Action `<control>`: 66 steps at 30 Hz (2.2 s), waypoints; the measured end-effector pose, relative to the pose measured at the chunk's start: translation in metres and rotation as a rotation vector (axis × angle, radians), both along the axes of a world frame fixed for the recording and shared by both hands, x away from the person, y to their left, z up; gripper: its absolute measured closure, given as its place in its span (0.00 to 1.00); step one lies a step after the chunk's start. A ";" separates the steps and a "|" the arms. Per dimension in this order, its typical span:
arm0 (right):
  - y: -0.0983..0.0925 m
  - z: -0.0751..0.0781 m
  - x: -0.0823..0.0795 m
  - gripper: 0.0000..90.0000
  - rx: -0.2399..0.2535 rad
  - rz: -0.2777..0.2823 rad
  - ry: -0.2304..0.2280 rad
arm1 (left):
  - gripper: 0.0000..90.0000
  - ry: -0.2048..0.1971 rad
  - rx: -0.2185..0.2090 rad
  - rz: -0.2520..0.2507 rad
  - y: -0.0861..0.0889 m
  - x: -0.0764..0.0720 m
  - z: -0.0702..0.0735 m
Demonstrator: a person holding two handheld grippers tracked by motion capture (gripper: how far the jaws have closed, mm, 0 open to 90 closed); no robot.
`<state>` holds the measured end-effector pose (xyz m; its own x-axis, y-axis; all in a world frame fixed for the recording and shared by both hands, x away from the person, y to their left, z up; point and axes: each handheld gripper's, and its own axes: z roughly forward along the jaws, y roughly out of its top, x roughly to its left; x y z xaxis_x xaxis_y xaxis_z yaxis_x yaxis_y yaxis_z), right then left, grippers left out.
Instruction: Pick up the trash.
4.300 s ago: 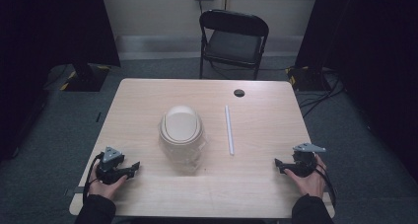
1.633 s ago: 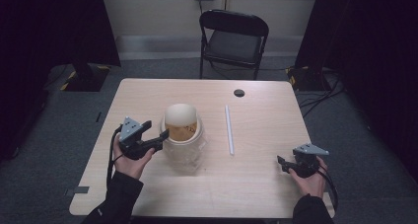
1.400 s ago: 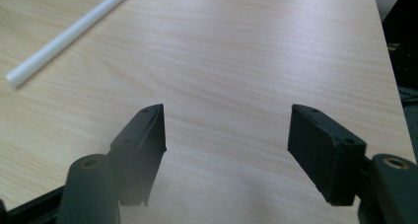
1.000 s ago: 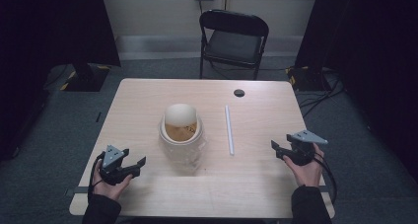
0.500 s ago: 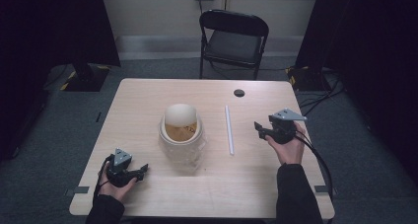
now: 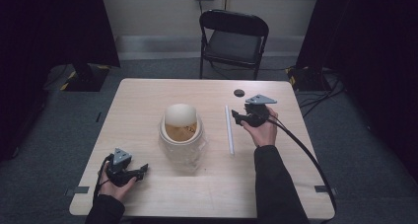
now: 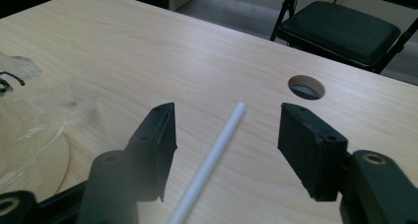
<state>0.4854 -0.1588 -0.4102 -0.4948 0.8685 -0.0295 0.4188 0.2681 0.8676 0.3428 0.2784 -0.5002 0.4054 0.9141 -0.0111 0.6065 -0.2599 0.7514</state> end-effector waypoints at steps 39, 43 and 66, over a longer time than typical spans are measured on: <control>0.039 -0.073 0.016 0.89 -0.134 -0.032 0.301 | 0.29 -0.001 -0.001 -0.001 0.000 0.000 0.000; 0.038 -0.073 0.015 0.89 -0.138 -0.028 0.296 | 0.29 -0.001 -0.001 0.000 0.000 0.000 0.000; -0.036 0.004 -0.052 0.89 0.173 0.010 -0.011 | 0.19 0.013 0.005 0.006 -0.001 0.001 0.000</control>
<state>0.4335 -0.1944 -0.4061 -0.5043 0.8559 0.1141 0.4066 0.1188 0.9059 0.3437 0.2774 -0.5005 0.3994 0.9167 -0.0118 0.6177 -0.2596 0.7423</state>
